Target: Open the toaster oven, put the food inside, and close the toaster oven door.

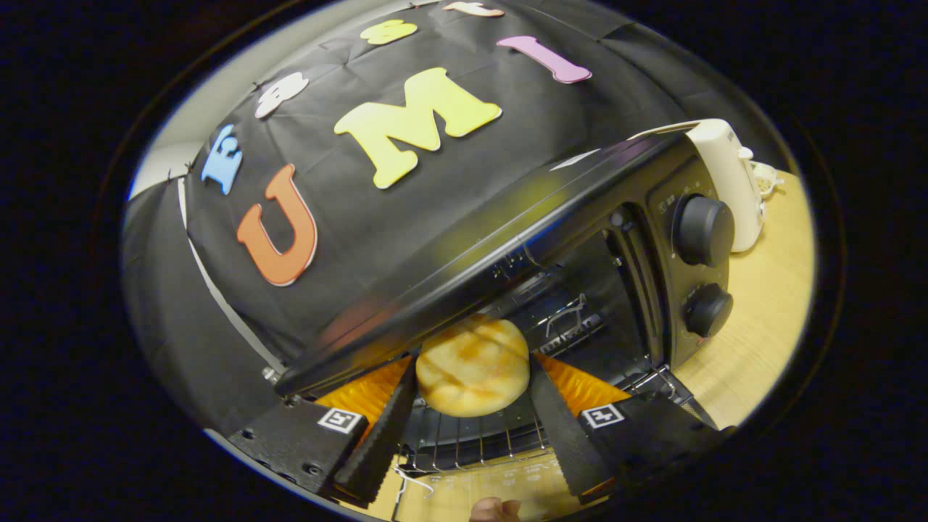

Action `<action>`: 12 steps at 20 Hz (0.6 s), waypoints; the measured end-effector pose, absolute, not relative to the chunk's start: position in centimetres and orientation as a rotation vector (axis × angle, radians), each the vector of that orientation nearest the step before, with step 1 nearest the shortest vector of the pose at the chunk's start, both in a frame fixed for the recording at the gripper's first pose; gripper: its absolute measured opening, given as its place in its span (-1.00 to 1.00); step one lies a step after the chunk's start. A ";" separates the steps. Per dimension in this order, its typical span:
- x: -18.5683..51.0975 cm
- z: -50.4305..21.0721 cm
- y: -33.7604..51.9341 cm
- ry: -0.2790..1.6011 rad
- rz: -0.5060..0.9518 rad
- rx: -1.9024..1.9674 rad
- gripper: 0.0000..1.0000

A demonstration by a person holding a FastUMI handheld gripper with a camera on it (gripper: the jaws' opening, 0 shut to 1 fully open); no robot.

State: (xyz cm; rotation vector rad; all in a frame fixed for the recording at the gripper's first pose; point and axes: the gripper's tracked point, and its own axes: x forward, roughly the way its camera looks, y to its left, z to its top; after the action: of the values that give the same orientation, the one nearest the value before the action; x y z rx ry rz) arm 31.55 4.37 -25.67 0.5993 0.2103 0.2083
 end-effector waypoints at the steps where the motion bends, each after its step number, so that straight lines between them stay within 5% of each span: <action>1: 31.4 -25.4 3.9 0.203 0.200 0.606 0.92; 12: 26.1 -26.5 3.2 0.308 0.230 0.573 1.00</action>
State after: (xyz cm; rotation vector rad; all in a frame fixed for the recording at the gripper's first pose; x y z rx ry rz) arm 26.12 3.23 -26.48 0.5731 0.3082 0.2297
